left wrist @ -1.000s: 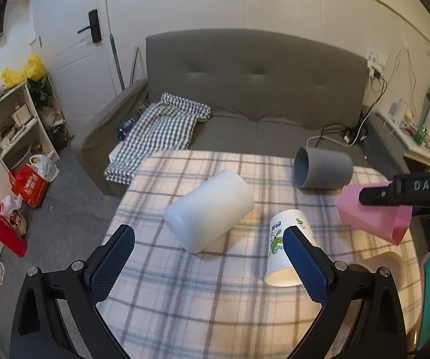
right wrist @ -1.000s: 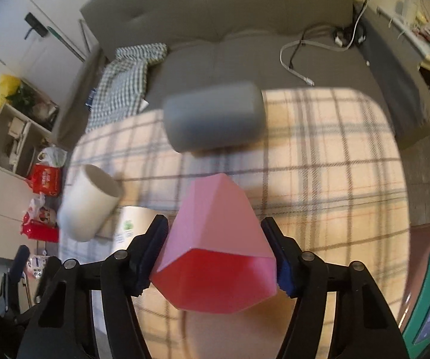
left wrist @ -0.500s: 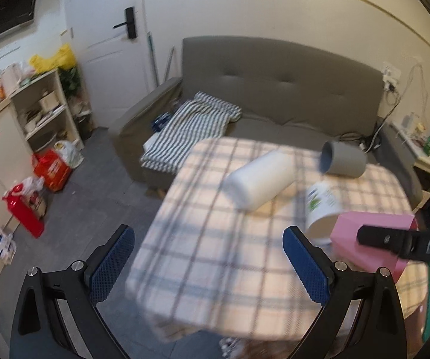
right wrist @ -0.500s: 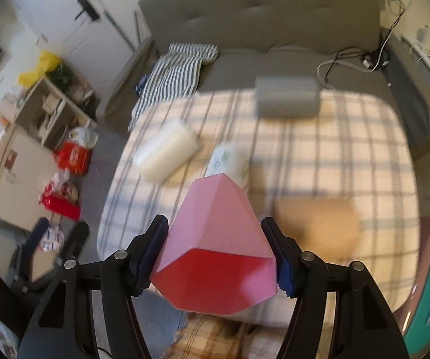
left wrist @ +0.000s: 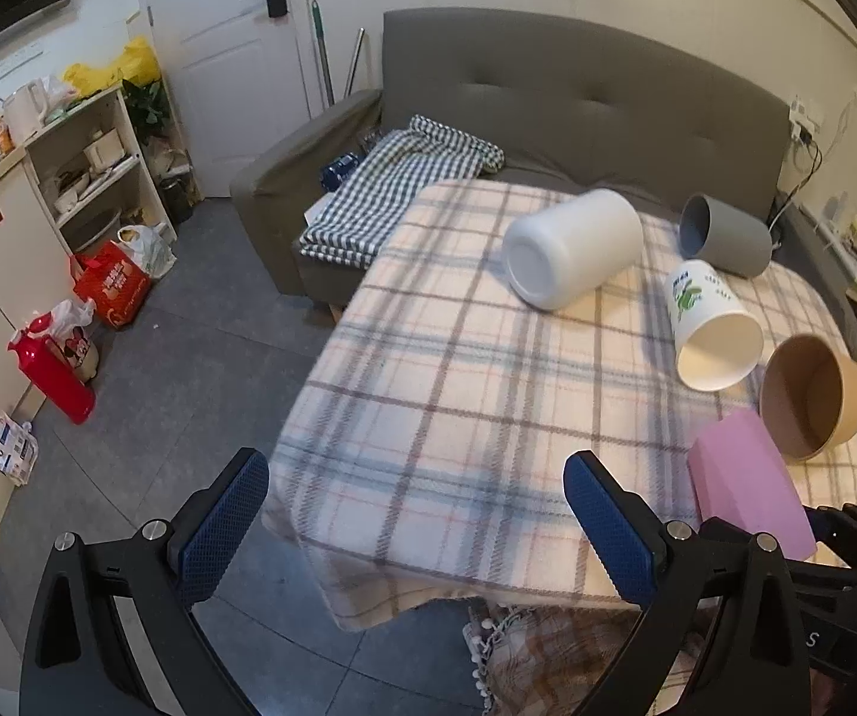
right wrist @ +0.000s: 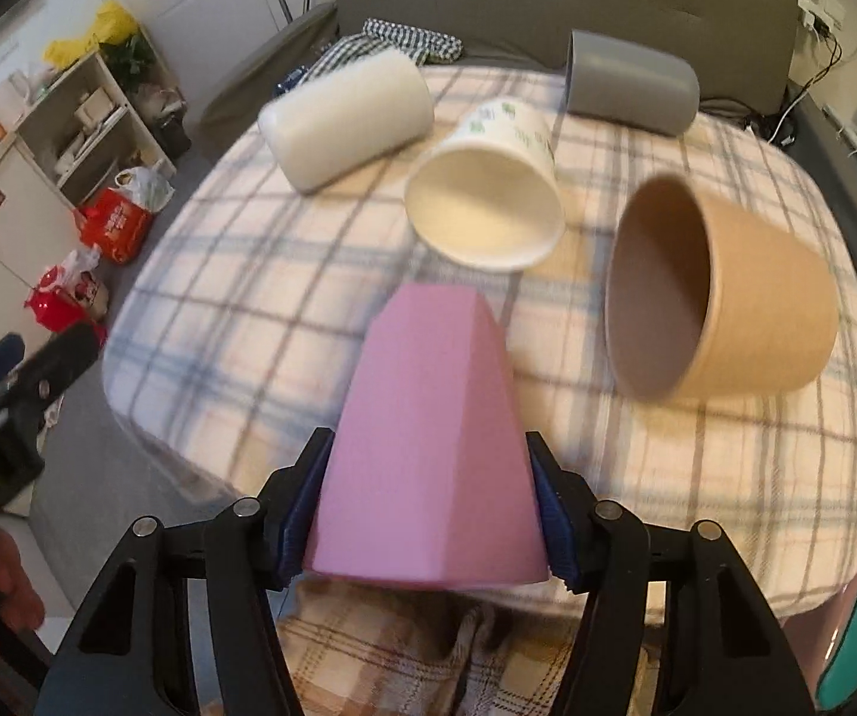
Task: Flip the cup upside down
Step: 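Lift the pink cup with the right gripper and rotate it upside down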
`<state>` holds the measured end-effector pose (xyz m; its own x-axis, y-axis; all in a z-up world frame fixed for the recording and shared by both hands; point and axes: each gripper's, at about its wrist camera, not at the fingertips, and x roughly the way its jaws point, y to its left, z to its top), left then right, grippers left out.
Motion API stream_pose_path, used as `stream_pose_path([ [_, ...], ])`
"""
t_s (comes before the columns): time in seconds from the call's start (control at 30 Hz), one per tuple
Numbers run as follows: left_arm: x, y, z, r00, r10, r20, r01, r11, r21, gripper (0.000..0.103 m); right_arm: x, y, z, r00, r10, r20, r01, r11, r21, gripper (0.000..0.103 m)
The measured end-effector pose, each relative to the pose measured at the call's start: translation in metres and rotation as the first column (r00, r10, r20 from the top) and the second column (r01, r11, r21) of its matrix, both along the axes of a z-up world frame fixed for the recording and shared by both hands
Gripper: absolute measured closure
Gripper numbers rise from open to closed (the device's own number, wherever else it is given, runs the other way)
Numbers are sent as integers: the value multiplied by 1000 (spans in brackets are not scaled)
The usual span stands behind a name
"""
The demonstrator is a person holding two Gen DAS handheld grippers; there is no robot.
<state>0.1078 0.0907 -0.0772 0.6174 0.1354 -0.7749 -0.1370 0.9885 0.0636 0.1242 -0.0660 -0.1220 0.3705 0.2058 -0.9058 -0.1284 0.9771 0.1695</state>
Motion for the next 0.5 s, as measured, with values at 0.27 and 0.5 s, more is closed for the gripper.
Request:
stream_pose_path([
  [0.27,11,-16,0,1000,-9,-19,10,1000,9,1,17,-2,-5,1000,10,5,-10,1000,22,42],
  [0.5,15,-38,10,999,-30,-23,31,998,50,1,26,-10,-5,1000,13,16,-14,996,83,36],
])
